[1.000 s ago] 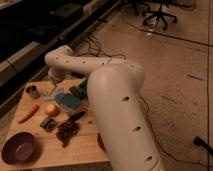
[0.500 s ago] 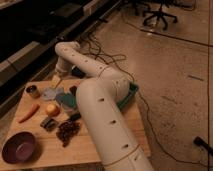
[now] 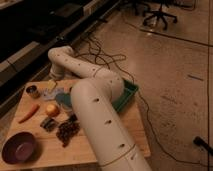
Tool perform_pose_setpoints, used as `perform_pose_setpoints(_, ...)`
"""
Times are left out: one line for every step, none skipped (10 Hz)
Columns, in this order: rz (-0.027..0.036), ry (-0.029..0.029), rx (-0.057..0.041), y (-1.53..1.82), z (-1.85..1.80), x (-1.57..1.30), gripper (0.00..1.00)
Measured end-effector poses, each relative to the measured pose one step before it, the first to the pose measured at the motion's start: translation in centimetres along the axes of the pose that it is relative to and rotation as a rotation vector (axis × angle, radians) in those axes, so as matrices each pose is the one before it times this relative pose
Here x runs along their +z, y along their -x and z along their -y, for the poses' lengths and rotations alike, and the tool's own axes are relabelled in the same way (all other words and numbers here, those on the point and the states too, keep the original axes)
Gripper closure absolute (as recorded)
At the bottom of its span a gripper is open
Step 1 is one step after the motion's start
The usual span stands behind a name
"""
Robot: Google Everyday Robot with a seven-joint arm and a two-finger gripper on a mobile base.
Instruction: Place towel in red bowl
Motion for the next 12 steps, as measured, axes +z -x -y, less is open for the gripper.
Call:
perform_pose_setpoints(-0.00286,-0.00130,-0.00256,0.109,-0.057,0.747,0.20)
perform_pose_setpoints(0.00080,-0.00431,-0.00496,0.236,-0.064,0.427,0.20)
perform_pose_setpoints(0.00558,-0.01559,-0.01584,0.426,-0.347,0.861,0.20)
perform_pose_setpoints(0.01289,-0.01144,-0.00284,0.216,-0.139,0.238,0.20)
perform_pose_setpoints(0.01146,-0.01400,-0.00222,0.105,-0.148,0.408,0.20)
perform_pose_setpoints(0.01521,-0.01698,0.00247,0.204,-0.158,0.120,0.20)
perform_pose_setpoints(0.00342,-0.00619,0.00380,-0.201,-0.082,0.490,0.20)
perform_pose_setpoints(0.00250,0.00569,0.00679,0.080,-0.047,0.367,0.20)
perform_pose_setpoints(-0.00779,0.01526,-0.00064,-0.080,-0.065,0.459,0.20)
perform_pose_setpoints(-0.00990,0.02284,-0.00301,0.172,-0.206,0.505,0.20)
perform_pose_setpoints(-0.01267,0.01955,-0.00044,-0.063,-0.143,0.610,0.20)
perform_pose_setpoints(-0.00578,0.01026,0.00059,0.048,-0.119,0.382,0.20)
